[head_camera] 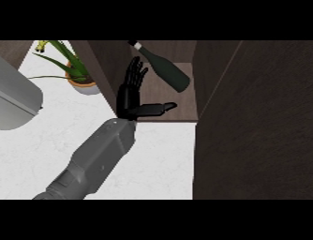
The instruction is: Pick up the wine, place it into the cabinet and close the cabinet
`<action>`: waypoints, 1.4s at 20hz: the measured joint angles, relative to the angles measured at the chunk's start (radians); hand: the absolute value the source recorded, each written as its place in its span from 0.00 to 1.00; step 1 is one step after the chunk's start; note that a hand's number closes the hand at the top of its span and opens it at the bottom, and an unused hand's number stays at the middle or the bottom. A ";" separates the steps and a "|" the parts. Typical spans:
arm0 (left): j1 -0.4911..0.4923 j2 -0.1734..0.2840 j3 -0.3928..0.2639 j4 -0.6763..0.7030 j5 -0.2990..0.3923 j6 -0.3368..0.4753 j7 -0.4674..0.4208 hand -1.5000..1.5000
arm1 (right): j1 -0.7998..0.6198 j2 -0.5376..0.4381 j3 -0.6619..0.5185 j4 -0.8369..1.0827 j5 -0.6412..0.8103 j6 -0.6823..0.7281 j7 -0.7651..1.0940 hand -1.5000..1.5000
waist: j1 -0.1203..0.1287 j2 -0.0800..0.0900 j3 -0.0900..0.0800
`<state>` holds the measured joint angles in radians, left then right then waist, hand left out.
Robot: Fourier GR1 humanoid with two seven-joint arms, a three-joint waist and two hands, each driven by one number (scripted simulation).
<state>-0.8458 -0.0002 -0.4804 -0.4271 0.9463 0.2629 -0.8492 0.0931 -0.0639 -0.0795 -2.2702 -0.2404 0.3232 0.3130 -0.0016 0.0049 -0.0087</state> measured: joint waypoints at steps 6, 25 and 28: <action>0.144 0.059 -0.075 -0.282 -0.055 0.057 0.093 0.00 | -0.015 0.010 0.018 -0.031 0.005 -0.028 0.041 0.00 | 0.019 -0.010 0.005; 0.682 0.391 -0.239 -1.357 -0.254 0.329 0.386 0.00 | -0.040 -0.032 0.019 -0.047 -0.012 0.005 0.074 1.00 | 0.010 -0.008 0.009; 0.726 0.426 -0.219 -1.434 -0.265 0.344 0.402 0.00 | -0.018 -0.069 0.049 -0.073 0.002 0.063 0.076 1.00 | 0.010 -0.008 0.009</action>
<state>-0.1194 0.4263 -0.6996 -1.8610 0.6809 0.6070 -0.4471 0.0747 -0.1328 -0.0306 -2.3430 -0.2382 0.3861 0.3895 0.0080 -0.0036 0.0004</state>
